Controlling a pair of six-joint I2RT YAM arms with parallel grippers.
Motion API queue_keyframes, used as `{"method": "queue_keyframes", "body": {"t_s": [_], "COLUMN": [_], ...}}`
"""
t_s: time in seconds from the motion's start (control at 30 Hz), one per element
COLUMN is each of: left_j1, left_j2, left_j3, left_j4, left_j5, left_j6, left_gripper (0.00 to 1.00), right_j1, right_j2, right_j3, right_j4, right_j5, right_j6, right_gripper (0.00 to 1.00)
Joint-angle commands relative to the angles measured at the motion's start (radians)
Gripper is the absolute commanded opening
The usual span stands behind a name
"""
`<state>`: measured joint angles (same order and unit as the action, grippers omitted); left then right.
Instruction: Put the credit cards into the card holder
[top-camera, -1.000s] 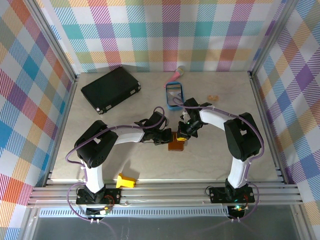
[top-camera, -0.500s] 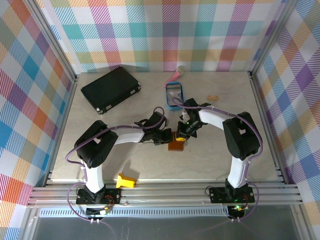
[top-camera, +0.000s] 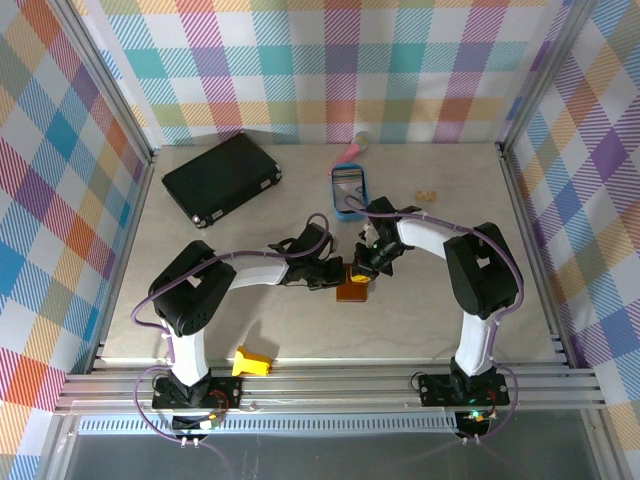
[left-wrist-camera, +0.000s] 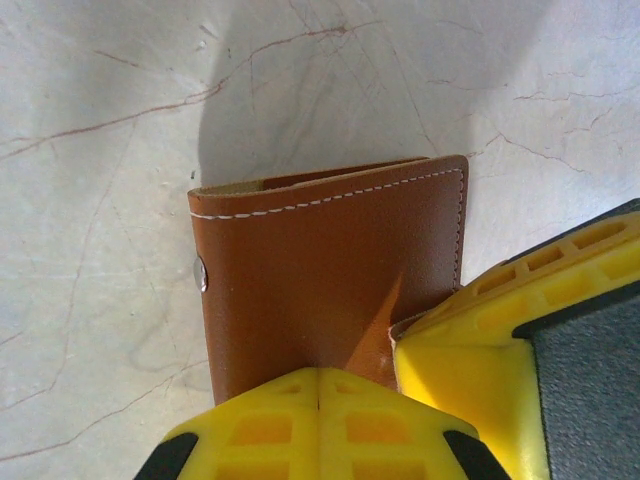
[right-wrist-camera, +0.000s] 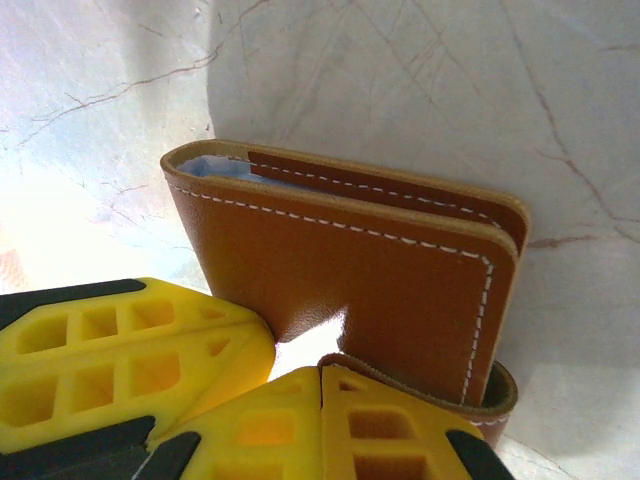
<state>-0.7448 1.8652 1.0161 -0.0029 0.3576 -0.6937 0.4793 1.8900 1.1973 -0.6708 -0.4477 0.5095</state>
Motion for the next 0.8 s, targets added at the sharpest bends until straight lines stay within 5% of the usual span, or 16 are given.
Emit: {"method": "queue_keyframes", "body": {"t_s": [0.0,0.53,0.77], "left_j1": [-0.004,-0.005,-0.005], "left_j2": [0.004,-0.027,-0.071], "left_j3": [-0.056,-0.07,-0.011], "left_j4": [-0.079,-0.072,-0.142], "left_j5": [-0.037,-0.048,-0.082], "left_j6": [-0.021,-0.024,0.024], "left_gripper": [0.0,0.0,0.14], "right_j1": [0.011,0.01,0.009], "right_j2": [0.045,0.01,-0.067], "right_j3": [-0.026,-0.032,0.016], "right_j4": [-0.029,-0.014,-0.024], "right_j5": [0.047,0.051,0.038], "right_j6": [-0.005,-0.007,-0.019], "right_gripper": [0.0,0.0,0.26]}}
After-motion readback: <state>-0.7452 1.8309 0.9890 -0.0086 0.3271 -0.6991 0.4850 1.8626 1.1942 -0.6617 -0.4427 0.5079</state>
